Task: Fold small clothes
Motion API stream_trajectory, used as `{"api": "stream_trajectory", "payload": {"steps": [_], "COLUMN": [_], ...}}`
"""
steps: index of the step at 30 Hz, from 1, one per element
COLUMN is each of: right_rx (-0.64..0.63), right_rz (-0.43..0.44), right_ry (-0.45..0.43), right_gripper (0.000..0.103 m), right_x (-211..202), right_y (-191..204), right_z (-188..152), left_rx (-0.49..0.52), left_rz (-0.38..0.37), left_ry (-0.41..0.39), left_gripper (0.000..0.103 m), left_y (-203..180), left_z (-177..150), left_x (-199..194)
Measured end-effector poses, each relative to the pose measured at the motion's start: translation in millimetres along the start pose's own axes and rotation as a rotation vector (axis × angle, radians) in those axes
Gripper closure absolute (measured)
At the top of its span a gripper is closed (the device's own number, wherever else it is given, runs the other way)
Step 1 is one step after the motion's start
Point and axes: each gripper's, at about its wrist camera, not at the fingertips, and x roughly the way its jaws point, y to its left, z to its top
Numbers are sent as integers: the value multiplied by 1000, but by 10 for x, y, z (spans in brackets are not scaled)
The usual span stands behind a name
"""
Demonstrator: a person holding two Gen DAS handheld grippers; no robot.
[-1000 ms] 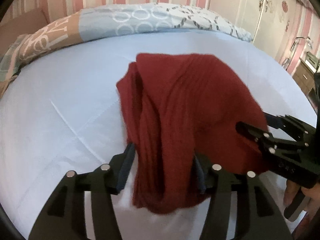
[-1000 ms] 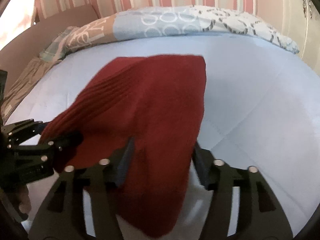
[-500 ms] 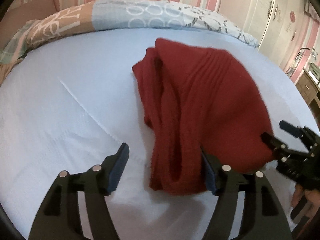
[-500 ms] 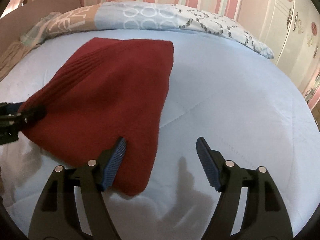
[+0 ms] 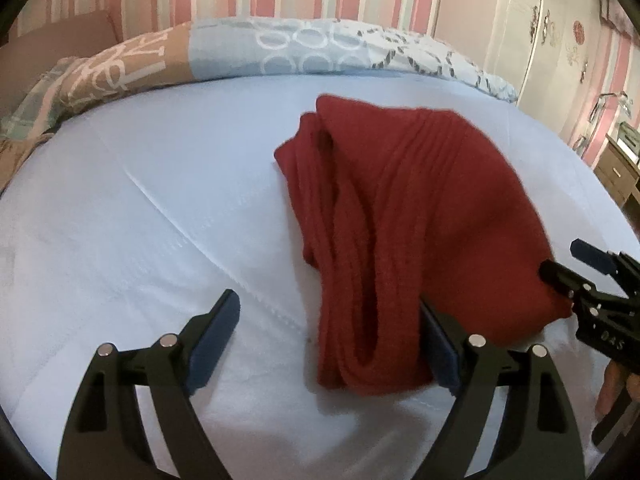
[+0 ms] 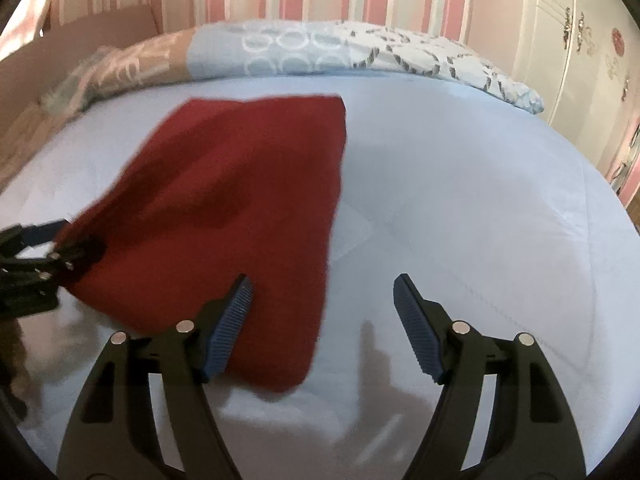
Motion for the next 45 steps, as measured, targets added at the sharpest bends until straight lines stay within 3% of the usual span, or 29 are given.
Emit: {"api": "stream_trajectory", "payload": {"steps": [13,15,17,28,45], "right_rx": [-10,7,21,16,10], "right_rz": [20,21,21,-2,-48], "right_ry": [-115,-122,-121,-118,-135], "right_gripper": [5,3,3,3,3], "right_x": [-770,-881,-976,-1376,-1887], "right_y": [482,521,557,710,793], "right_z": [-160,-180,-214,-373,-488], "left_rx": [-22,-36,-52,-93,-73], "left_rz": [109,132,161,219,233], "left_ry": [-56,-71,-93,-125,-113], "left_gripper": [17,12,5,5,2], "left_y": [100,158,209,294,132], "left_z": [-350,-397,-435,-641,-783], "left_x": [-938,-1126,-1302,-1996,-2396]}}
